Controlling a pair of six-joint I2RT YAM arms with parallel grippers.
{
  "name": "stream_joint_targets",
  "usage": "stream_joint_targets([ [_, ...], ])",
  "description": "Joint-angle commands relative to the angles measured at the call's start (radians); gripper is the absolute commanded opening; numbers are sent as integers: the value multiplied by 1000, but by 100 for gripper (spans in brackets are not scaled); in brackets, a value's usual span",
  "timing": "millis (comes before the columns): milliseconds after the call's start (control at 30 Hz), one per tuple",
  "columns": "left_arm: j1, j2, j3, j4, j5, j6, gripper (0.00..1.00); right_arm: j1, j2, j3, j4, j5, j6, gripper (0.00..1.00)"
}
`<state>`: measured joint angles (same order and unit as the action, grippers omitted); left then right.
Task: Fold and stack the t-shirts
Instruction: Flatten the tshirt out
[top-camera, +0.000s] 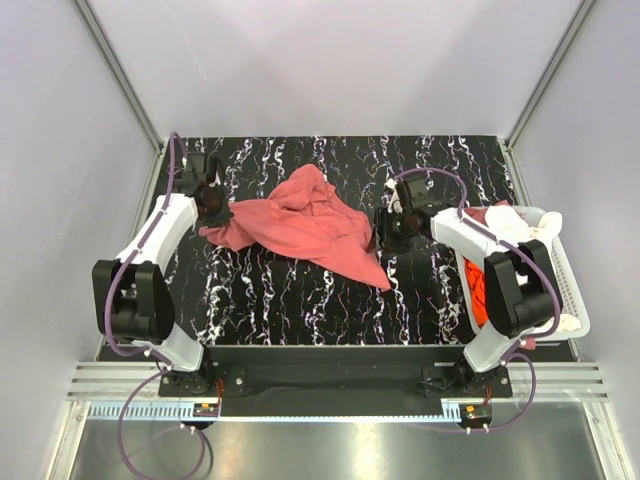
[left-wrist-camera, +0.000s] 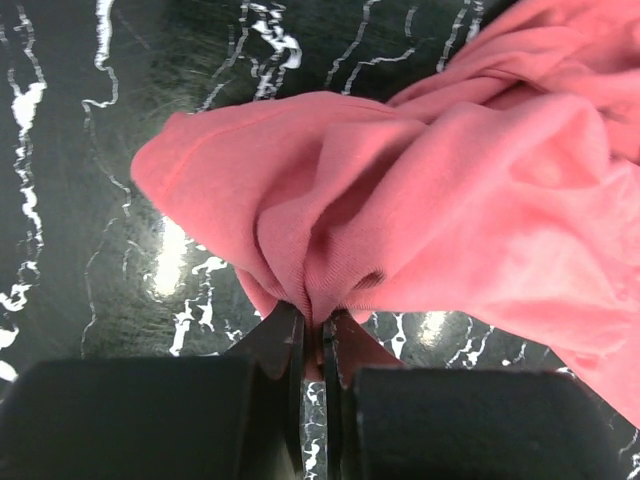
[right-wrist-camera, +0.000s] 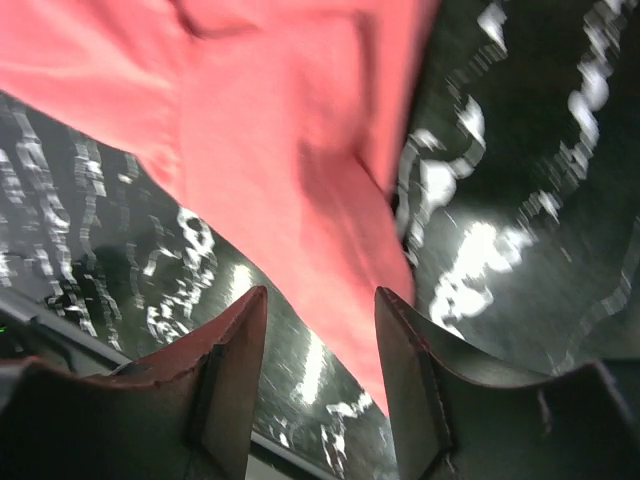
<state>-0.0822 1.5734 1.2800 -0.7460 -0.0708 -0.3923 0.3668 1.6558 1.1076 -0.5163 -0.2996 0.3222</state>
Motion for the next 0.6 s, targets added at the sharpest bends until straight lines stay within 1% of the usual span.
stream_joint_targets([
  [0, -5, -15, 27, 45, 39, 12, 0, 6, 63, 34, 141, -110, -17, 55],
  [133, -5, -15, 19, 50, 37, 10, 0, 18, 127, 41, 156, -110, -52, 54],
  [267, -7, 11, 30, 63, 66, -3, 0, 17, 189, 76, 159, -107, -67, 54],
  [333, -7, 28, 41, 68, 98, -14, 0, 18, 203, 90, 154, -113, -66, 52],
  [367, -7, 31, 44, 69, 109, -17, 0, 18, 208, 100, 156, -105, -64, 44],
  [400, -8, 36, 48, 69, 111, -22, 0, 18, 205, 106, 154, -90, -63, 31],
  [433, -8, 37, 54, 71, 109, -26, 0, 20, 199, 112, 148, -67, -61, 7],
  [467, -8, 40, 79, 73, 118, -33, 0, 18, 178, 136, 136, -14, -69, 0],
  [500, -10, 53, 103, 73, 130, -46, 0, 17, 168, 167, 110, 20, -80, 0],
  [533, -11, 60, 178, 71, 149, -55, 0, 18, 159, 210, 25, 60, -115, 0],
  [567, -14, 68, 223, 71, 187, -66, 0, 17, 139, 312, -19, 147, -135, 0],
])
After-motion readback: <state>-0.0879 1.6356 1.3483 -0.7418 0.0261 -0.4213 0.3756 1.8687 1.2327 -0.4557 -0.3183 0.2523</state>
